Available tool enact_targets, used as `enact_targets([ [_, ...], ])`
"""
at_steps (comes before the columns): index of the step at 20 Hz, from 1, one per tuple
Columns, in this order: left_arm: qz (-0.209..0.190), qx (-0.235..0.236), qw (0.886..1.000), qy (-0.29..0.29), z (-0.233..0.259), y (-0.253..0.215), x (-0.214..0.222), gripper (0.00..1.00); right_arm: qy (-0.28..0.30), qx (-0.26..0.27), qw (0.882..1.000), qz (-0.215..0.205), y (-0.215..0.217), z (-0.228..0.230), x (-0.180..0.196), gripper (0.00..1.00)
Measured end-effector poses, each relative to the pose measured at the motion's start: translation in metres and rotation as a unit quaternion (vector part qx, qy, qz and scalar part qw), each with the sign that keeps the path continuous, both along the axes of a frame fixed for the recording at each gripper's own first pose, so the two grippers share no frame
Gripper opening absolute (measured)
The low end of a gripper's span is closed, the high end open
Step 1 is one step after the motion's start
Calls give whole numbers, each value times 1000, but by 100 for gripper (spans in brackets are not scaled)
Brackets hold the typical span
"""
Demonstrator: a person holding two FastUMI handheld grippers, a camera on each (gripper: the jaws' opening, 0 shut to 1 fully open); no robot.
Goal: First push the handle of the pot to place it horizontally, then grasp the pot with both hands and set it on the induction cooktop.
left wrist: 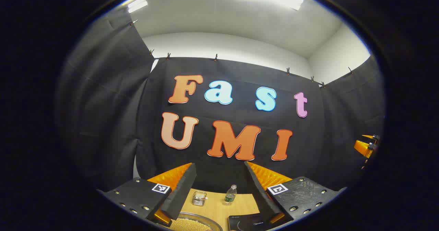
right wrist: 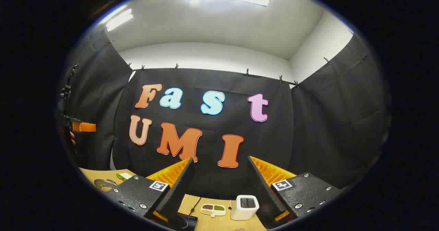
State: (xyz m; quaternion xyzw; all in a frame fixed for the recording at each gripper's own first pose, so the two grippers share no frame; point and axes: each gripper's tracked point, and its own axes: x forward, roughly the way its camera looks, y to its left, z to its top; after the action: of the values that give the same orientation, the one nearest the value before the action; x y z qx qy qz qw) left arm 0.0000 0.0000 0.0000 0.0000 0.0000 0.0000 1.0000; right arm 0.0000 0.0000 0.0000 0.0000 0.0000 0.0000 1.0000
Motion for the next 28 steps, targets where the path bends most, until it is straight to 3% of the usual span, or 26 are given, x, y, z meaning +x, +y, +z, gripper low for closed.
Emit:
enact_targets([
  [18, 3, 9, 1000, -16, -20, 3, 8, 86, -7, -4, 1000, 5, 6, -8, 16, 95],
  [28, -32, 6, 999, -25, -33, -17, 2, 87, -7, -1, 1000, 17, 14, -23, 10, 95],
])
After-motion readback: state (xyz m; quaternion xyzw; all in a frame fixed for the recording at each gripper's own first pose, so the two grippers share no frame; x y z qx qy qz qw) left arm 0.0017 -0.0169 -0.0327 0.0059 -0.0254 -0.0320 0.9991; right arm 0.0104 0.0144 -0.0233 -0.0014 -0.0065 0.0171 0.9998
